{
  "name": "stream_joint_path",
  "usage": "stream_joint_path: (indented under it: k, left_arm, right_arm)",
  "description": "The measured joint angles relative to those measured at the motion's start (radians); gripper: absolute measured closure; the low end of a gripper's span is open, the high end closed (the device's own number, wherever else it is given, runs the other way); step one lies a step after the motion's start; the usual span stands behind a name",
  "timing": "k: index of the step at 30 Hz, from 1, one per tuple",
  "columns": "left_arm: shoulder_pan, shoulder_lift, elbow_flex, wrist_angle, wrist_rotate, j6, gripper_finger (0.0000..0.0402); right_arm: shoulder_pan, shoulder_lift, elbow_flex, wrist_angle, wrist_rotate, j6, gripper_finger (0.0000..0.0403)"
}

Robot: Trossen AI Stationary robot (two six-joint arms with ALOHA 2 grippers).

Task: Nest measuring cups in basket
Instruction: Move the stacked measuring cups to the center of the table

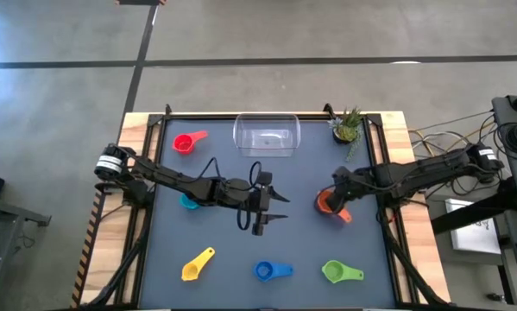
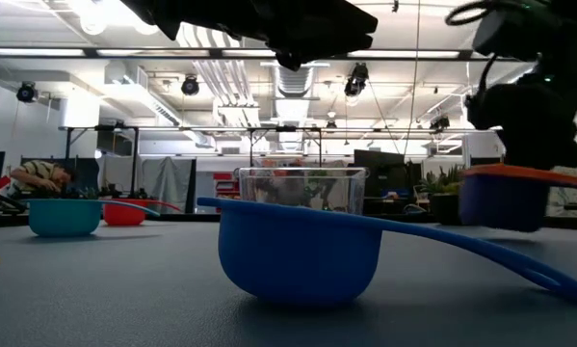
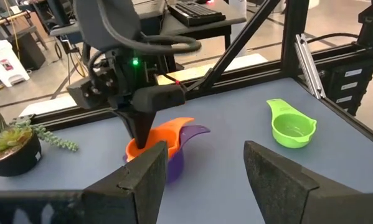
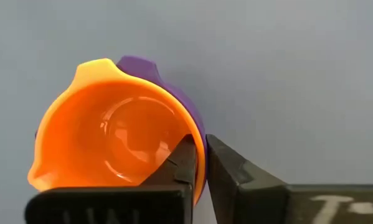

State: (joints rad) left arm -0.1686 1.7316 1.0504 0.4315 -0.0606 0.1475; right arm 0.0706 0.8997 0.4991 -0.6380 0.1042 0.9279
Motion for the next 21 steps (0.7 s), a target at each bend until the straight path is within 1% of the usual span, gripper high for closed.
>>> stream_joint_path:
  k: [4, 6, 8, 10, 13, 18, 21]
  left_arm:
    - [0.001, -0.029, 0.0, -0.031, -0.01, -0.007, 0.0208]
    - [0.001, -0.049, 0.0, -0.077, -0.037, -0.011, 0.0208]
    - [0.001, -0.076, 0.0, -0.136, -0.071, -0.024, 0.0208]
    - [0.001, -0.112, -0.017, -0.154, -0.082, -0.043, 0.0208]
    - [-0.006, -0.194, -0.105, -0.085, -0.084, -0.061, 0.0211]
    - [-0.007, -0.398, -0.356, 0.066, -0.093, -0.156, 0.0223]
    - [-0.007, -0.526, -0.484, 0.108, -0.133, -0.216, 0.0231]
  right_arm:
    - [-0.044, 0.015, 0.037, 0.044, 0.001, -0.065, 0.0391]
    - [-0.07, 0.038, 0.064, 0.055, 0.001, -0.105, 0.0392]
    - [-0.098, 0.077, 0.096, 0.08, 0.001, -0.149, 0.0392]
    - [-0.127, 0.133, 0.135, 0.106, -0.001, -0.201, 0.0392]
    - [-0.164, 0.249, 0.215, 0.129, -0.028, -0.291, 0.0393]
    - [-0.185, 0.45, 0.39, 0.156, -0.084, -0.441, 0.0393]
    - [-0.186, 0.551, 0.5, 0.157, -0.112, -0.515, 0.0393]
